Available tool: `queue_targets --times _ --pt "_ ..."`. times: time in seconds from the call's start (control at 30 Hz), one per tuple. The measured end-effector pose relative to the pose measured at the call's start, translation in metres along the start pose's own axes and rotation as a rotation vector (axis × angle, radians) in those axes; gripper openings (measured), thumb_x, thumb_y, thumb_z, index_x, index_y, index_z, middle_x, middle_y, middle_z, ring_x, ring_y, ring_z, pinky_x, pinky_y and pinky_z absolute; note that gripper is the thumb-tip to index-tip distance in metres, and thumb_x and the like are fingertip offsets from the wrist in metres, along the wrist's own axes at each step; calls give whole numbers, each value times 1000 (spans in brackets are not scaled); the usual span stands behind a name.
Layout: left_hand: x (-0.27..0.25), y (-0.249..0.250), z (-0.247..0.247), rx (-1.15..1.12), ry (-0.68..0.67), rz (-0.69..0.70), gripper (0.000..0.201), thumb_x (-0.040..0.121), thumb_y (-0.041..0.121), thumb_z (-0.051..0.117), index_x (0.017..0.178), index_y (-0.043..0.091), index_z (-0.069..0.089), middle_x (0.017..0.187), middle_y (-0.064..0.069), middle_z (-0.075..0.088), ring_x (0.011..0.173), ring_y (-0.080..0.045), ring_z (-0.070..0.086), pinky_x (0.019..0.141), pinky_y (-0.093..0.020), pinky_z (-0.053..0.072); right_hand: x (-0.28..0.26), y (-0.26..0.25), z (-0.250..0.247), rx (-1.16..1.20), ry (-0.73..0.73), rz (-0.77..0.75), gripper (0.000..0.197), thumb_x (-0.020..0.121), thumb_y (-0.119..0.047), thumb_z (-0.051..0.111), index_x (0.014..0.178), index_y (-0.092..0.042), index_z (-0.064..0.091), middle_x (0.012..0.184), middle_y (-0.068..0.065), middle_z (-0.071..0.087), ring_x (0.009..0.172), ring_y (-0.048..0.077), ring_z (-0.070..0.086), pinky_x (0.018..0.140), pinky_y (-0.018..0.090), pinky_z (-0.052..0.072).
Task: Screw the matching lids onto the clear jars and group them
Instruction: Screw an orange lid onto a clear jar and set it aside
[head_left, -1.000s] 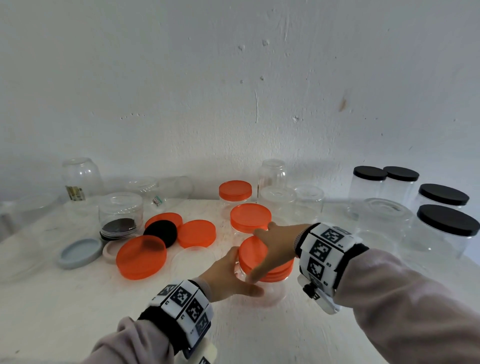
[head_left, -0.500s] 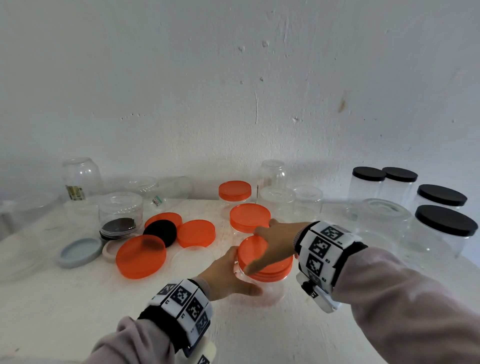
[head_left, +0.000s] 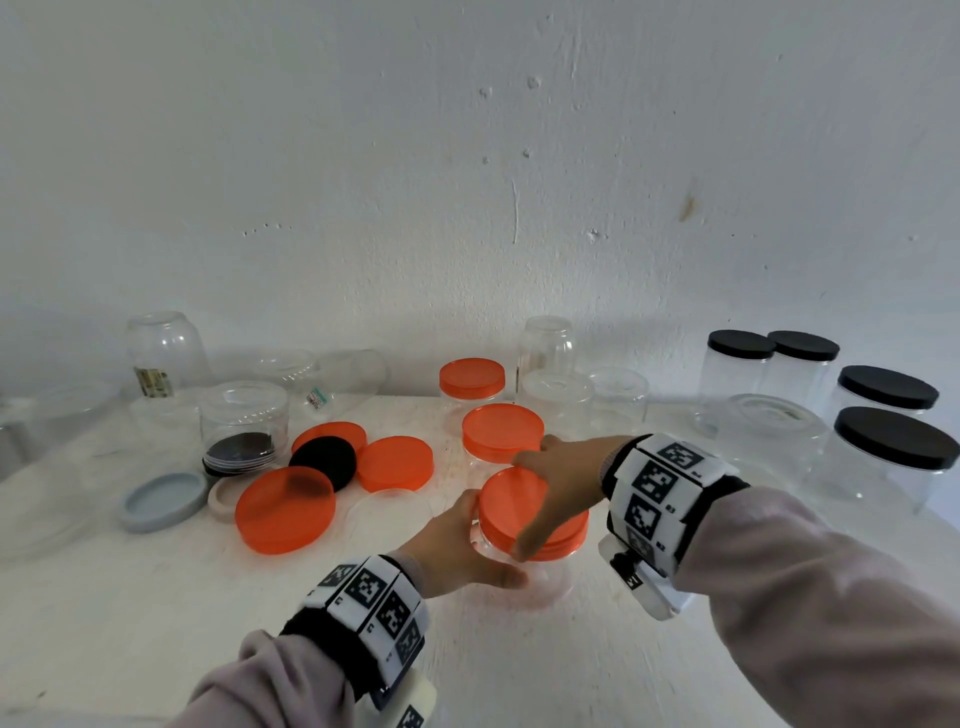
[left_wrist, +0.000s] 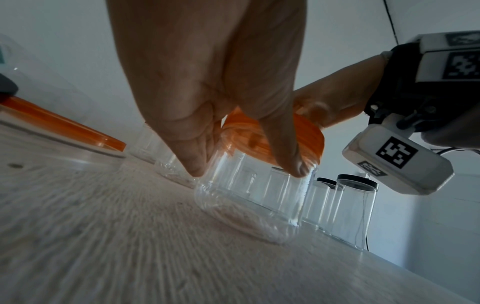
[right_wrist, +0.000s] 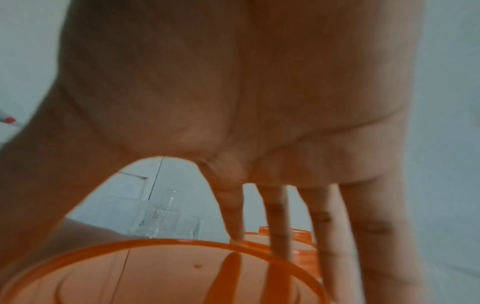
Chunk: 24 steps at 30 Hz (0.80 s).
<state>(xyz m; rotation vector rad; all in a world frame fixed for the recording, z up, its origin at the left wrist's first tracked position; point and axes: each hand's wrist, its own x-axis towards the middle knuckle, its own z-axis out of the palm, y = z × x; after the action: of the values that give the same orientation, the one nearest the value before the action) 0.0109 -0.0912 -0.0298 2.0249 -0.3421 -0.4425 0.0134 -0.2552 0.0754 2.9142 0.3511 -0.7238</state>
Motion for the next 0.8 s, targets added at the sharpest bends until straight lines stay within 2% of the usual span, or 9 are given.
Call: queue_targets --times 0.13,0.2,0.27,0.3,0.33,0.43,0.53,0.63,0.8 --pt "0 1 1 35 7 -7 100 64 28 88 142 25 25 137 5 49 127 -18 46 110 -40 38 0 0 -3 30 -28 -78 109 63 -61 76 146 -48 7 153 -11 15 138 26 26 104 50 35" --pt "0 1 1 31 7 -5 101 64 28 88 142 24 26 137 5 49 127 -18 47 109 -41 38 2 0 -2 27 -20 -69 106 63 -66 73 146 -48 10 151 -10 17 136 26 30 102 49 37" --pt "0 1 0 24 5 -4 100 63 28 88 142 25 26 136 5 50 127 -18 47 109 -42 38 2 -1 0 27 7 -36 106 61 -78 65 147 -43 14 150 -6 20 119 22 44 96 46 42" --pt "0 1 0 22 2 -5 100 63 28 89 142 25 27 136 5 51 127 -18 47 109 -43 38 2 -1 1 31 18 -18 108 59 -83 60 148 -39 16 149 -4 22 108 20 48 93 44 45" --pt "0 1 0 21 -1 -5 100 63 28 89 142 25 27 135 5 51 127 -18 48 109 -43 38 2 -1 2 34 26 -2 111 57 -87 56 148 -36 19 149 -2 24 105 20 49 91 43 46" --pt "0 0 0 7 -6 -7 101 62 27 89 141 25 27 135 6 51 127 -18 47 109 -44 38 4 2 2 9 19 16 115 53 -88 57 148 -34 19 150 -2 23 128 25 40 98 47 41" --pt "1 -1 0 10 1 -5 101 62 27 89 141 25 26 136 5 50 126 -18 47 109 -43 38 4 1 0 14 -9 -55 113 58 -74 70 148 -42 10 152 -8 16 137 25 29 103 50 36" --pt "1 -1 0 18 2 -3 101 62 27 89 141 24 27 135 5 50 126 -18 47 109 -42 38 5 0 0 41 -11 -71 109 61 -69 72 148 -44 11 153 -9 15 138 26 28 103 49 36" --pt "2 0 0 29 2 -2 99 62 27 89 140 25 28 132 6 53 124 -17 50 108 -42 39 7 -2 6 32 49 -1 112 59 -88 54 148 -28 21 150 -1 24 123 25 46 89 41 44"
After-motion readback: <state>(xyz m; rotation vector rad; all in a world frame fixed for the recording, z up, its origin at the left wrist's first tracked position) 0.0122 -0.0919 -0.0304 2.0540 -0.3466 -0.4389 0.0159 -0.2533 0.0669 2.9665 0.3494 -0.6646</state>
